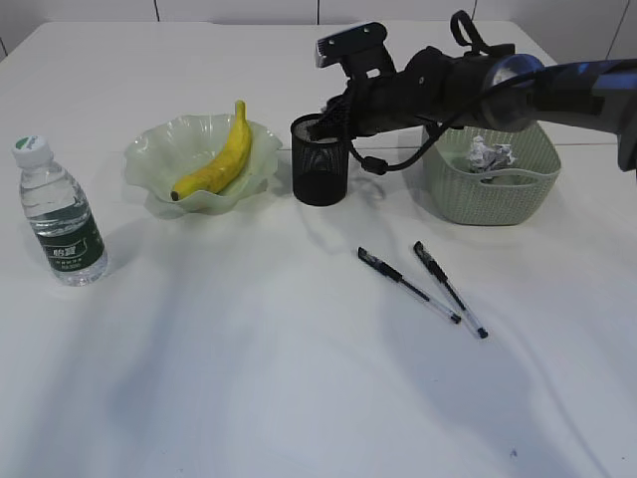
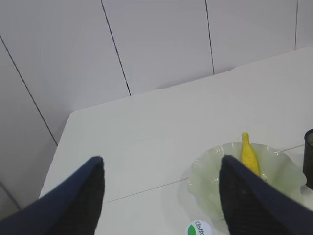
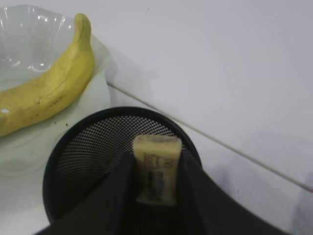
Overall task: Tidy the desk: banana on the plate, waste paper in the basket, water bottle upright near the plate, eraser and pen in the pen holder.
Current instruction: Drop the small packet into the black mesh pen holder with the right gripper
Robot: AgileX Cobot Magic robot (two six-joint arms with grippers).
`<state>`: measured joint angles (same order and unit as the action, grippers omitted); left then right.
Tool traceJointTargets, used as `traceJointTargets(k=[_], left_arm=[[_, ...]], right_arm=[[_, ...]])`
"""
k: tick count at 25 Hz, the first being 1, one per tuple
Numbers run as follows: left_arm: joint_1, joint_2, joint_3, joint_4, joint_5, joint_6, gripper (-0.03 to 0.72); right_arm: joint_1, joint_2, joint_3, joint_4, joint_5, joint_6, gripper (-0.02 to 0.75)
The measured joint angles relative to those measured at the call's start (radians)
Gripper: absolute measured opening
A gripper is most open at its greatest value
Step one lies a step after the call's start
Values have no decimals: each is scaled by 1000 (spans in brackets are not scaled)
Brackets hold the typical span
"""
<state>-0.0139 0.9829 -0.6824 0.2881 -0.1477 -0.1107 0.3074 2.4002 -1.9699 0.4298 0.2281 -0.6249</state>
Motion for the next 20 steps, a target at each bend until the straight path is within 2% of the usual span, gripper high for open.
traceJointTargets(k=[20], left_arm=[[0,0,0,0,0,0,518]], right_arm=[[0,18,0,34,-34,0,188]])
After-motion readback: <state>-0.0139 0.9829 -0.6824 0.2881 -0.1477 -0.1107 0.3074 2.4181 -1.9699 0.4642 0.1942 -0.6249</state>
